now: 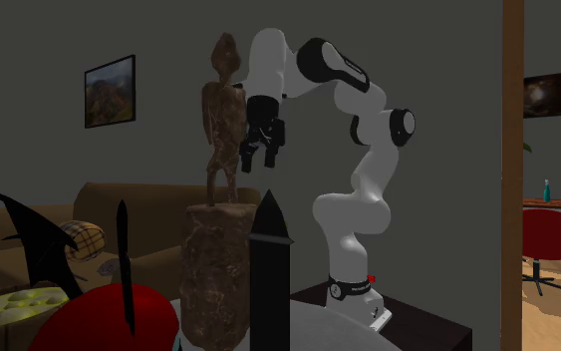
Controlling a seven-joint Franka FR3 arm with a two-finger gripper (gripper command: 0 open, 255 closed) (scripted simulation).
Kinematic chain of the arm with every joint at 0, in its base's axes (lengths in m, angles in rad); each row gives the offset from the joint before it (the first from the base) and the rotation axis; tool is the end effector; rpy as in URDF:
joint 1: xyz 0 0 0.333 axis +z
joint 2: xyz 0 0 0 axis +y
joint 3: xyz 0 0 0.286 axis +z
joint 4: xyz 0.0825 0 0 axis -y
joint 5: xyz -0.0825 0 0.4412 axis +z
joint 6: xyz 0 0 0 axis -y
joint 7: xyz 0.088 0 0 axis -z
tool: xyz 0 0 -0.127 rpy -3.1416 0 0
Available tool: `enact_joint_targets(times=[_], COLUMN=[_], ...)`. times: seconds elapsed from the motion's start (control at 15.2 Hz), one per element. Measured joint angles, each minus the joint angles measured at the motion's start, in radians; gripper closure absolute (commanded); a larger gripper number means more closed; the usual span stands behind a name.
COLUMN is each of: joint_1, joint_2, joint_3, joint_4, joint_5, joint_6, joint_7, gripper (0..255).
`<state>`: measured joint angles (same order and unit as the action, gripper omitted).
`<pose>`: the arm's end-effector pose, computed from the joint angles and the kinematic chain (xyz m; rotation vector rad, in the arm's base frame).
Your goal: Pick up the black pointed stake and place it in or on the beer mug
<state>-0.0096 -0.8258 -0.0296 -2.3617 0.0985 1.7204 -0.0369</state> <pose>0.3936 -0.0059 0.5773 -3.0144 0.0007 -0.2845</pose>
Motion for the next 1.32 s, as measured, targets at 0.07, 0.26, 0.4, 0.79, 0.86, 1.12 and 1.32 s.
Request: enact_joint_targets(times=[0.07, 0.26, 0.4, 0.79, 0.86, 1.12, 1.32], joint_1=[0.0, 0.018, 0.036, 0.075, 0.08, 0.066, 0.015], joint_2=[0.0, -0.012, -0.018, 0.011, 0.018, 0.076, 0.128], joint_3=[0.0, 0.039, 0.085, 0.232, 0.262, 0.38, 0.498], joint_4=[0.0, -0.045, -0.09, -0.19, -0.208, -0.244, -0.258], joint_5=[0.0, 0.005, 0.012, 0.01, 0.007, -0.03, -0.081], joint_6=[0.0, 0.101, 0.205, 0.535, 0.594, 0.82, 0.99], joint_7=[0.0, 0.003, 0.014, 0.056, 0.069, 0.118, 0.181], gripper=[0, 0, 0, 0, 0, 0, 0])
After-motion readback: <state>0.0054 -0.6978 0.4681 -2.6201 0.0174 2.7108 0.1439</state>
